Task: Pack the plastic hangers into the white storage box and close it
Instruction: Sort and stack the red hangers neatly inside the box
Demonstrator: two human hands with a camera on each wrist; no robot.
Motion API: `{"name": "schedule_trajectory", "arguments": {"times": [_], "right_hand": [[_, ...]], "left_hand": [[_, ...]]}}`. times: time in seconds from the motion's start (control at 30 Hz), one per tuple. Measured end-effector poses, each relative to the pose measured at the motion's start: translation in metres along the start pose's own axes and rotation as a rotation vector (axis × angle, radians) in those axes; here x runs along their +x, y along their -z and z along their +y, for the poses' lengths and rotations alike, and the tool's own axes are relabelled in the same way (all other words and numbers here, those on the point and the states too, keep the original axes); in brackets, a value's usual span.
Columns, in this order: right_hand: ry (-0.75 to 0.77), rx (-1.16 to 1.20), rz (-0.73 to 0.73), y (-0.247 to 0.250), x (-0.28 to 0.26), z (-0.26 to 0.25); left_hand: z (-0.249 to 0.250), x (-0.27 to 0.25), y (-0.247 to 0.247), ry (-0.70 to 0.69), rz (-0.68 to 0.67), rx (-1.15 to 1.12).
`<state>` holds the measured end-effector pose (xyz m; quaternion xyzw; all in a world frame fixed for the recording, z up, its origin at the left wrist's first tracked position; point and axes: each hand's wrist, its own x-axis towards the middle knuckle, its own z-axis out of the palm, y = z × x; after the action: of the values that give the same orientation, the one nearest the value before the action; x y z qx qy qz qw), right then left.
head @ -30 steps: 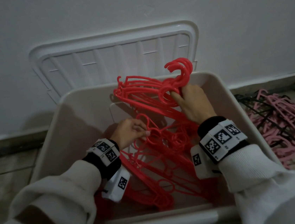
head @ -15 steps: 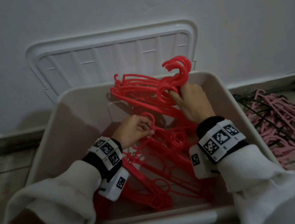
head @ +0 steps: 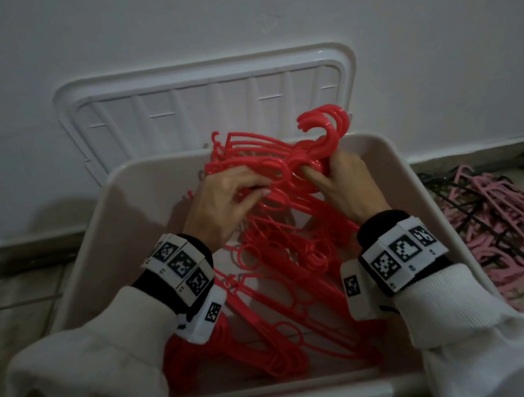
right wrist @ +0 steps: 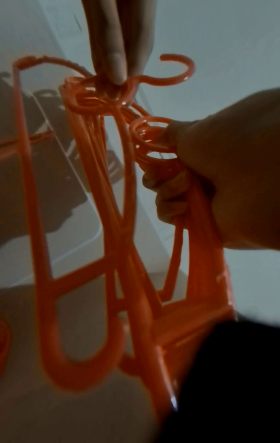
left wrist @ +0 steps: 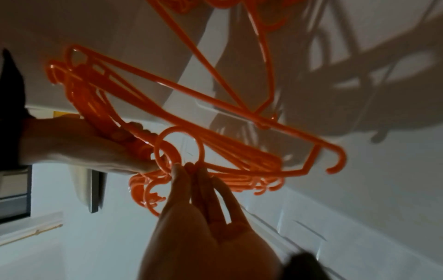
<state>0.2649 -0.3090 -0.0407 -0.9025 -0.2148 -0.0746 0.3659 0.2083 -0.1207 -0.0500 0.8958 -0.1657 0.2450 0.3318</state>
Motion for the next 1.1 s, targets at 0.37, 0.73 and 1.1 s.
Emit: {"name": "schedule_trajectory", "arguments": {"times": [0.37,0.73,1.1], "right_hand": [[0.023,0.297,-0.224,-0.002,-0.008,-0.017],[0.047,0.111,-0.286,-0.008,-0.009,-0.016],[0.047,-0.178,-0.328,-0.004,-0.009,-0.010]], "left_hand": [[0.017,0.000,-0.002,-0.071,0.180,-0.036],[0.017,0.000,0.003,0.012,0.197,0.282],[-0.005,-0.001,0.000,0.108,-0.505,0.441]]}}
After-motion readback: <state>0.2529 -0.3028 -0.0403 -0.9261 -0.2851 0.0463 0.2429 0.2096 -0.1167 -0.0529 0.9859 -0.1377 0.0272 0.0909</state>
